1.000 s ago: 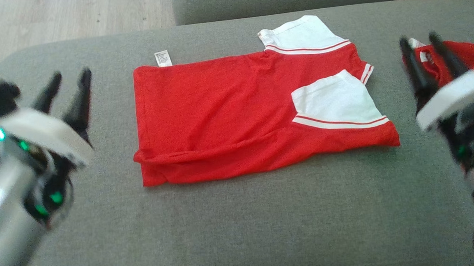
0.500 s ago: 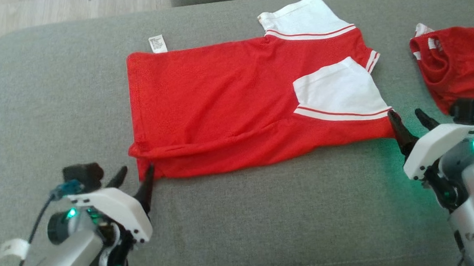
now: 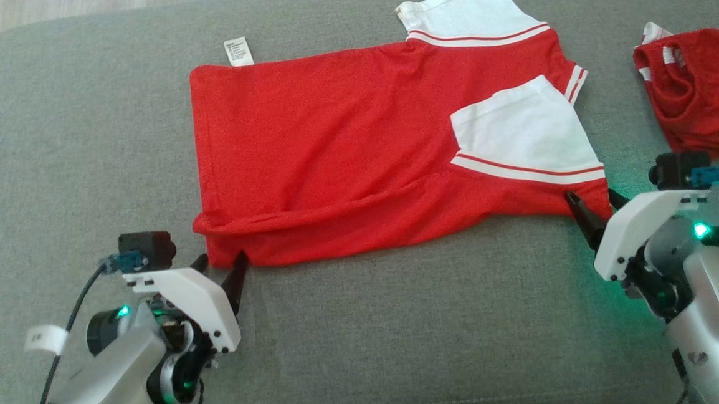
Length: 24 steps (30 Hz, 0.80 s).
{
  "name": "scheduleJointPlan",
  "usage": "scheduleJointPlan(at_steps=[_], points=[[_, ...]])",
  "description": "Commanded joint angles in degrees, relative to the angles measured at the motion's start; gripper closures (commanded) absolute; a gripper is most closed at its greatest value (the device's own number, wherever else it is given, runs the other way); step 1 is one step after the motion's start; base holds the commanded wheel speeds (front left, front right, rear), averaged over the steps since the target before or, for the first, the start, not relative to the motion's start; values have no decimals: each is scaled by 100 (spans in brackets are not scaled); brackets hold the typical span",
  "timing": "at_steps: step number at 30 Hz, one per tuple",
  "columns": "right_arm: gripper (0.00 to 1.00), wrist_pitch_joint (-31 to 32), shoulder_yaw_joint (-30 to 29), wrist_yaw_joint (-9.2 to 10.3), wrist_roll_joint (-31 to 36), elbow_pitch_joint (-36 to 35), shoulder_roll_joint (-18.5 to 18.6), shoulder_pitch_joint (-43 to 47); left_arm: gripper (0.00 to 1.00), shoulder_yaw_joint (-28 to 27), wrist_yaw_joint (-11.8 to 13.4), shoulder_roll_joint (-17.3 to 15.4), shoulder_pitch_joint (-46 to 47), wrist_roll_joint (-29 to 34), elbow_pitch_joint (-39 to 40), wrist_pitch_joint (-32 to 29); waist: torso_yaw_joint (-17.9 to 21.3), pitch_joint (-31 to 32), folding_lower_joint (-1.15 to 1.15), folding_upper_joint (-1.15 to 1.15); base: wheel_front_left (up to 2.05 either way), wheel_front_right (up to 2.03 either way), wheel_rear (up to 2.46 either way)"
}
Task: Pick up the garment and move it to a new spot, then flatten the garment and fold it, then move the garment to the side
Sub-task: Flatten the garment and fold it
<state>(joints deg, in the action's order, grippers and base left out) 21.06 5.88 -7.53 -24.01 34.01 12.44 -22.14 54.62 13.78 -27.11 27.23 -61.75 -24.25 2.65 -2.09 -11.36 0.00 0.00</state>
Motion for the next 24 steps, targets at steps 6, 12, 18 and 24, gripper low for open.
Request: scheduleJointPlan(at_steps=[6, 12, 18, 24], points=[[47, 278, 254, 4, -29, -123, -51, -157, 74, -82, -153, -59, 323, -138, -90, -337, 26, 7, 0, 0, 0, 0, 0], [100, 140, 268, 4, -110, -161, 2, -107, 100, -165, -171, -177, 258, -228, -108, -320, 16, 182, 0, 0, 0, 0, 0], [100, 238, 242, 4, -187, -351, 254, 67, 100, -216, -208, -611, 67, -322, 316, -448, -26, 422, 0, 0, 0, 0, 0], [100, 645, 302, 4, -322, -895, 518, 583, 100, -218, -17, -1088, -314, -421, 1028, -617, -28, 603, 0, 0, 0, 0, 0]])
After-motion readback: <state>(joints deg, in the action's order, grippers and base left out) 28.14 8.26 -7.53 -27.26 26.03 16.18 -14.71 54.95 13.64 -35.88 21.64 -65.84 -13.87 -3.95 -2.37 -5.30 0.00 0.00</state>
